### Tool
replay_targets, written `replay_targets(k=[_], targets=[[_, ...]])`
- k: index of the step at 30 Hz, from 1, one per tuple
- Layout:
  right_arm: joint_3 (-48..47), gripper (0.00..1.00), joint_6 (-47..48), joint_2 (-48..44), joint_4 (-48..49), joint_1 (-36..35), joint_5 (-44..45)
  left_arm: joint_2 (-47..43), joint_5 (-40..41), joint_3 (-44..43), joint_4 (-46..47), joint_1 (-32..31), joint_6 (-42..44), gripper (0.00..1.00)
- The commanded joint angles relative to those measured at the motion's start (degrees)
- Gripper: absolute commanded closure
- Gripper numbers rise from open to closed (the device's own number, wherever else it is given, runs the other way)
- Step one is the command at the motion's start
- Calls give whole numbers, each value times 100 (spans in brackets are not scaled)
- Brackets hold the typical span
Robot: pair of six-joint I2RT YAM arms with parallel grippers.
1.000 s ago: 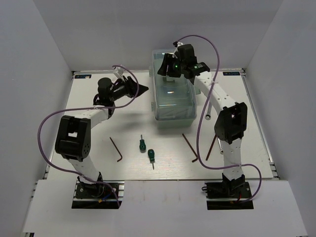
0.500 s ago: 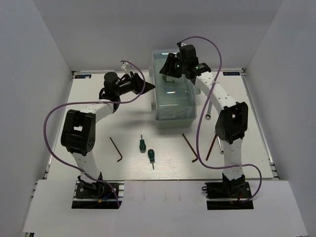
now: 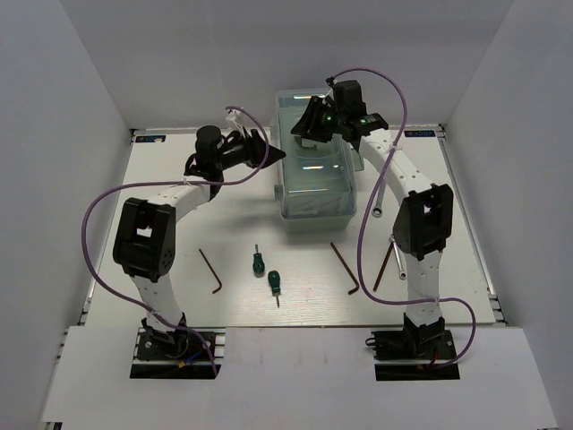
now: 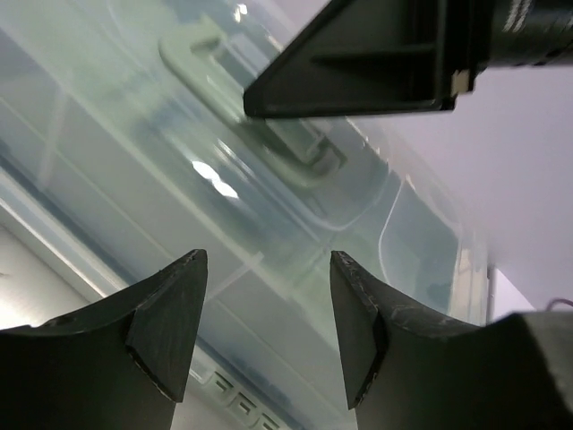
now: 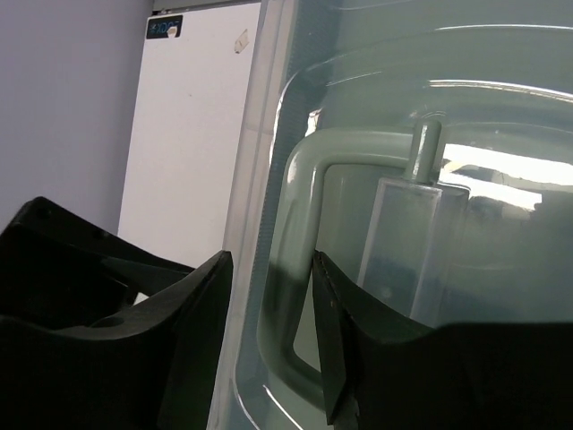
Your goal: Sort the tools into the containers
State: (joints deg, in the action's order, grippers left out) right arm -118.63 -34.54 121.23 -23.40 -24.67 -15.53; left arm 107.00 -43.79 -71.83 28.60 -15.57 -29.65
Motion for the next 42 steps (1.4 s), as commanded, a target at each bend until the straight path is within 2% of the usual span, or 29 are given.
replay_targets(k=[1,5,16,22,27,33,39,42], targets=[[-11,53,-211,-407,98,-47,-504,-662,555,-120,-135,-25,390,33],[-20,53,-272,-442,116,-3,-574,-795,556,-278,-266,-25,460,30],[-3,53,-342,-548,177,49,-715,-119,318,-1051,-689,-332,460,30],[68,55,-430,-539,204,32,-794,374,266,-1614,-1216,-455,574,34],[68,55,-456,-521,204,76,-838,672,398,-2062,-1629,-639,689,34],[68,55,-483,-539,248,102,-908,857,924,-2405,-2209,-754,890,31],[-107,37,-124,-662,-76,173,-549,972,1408,-2783,-2938,-868,996,31],[-283,37,542,-820,-428,225,251,1104,1706,-3038,-3281,-868,996,31]])
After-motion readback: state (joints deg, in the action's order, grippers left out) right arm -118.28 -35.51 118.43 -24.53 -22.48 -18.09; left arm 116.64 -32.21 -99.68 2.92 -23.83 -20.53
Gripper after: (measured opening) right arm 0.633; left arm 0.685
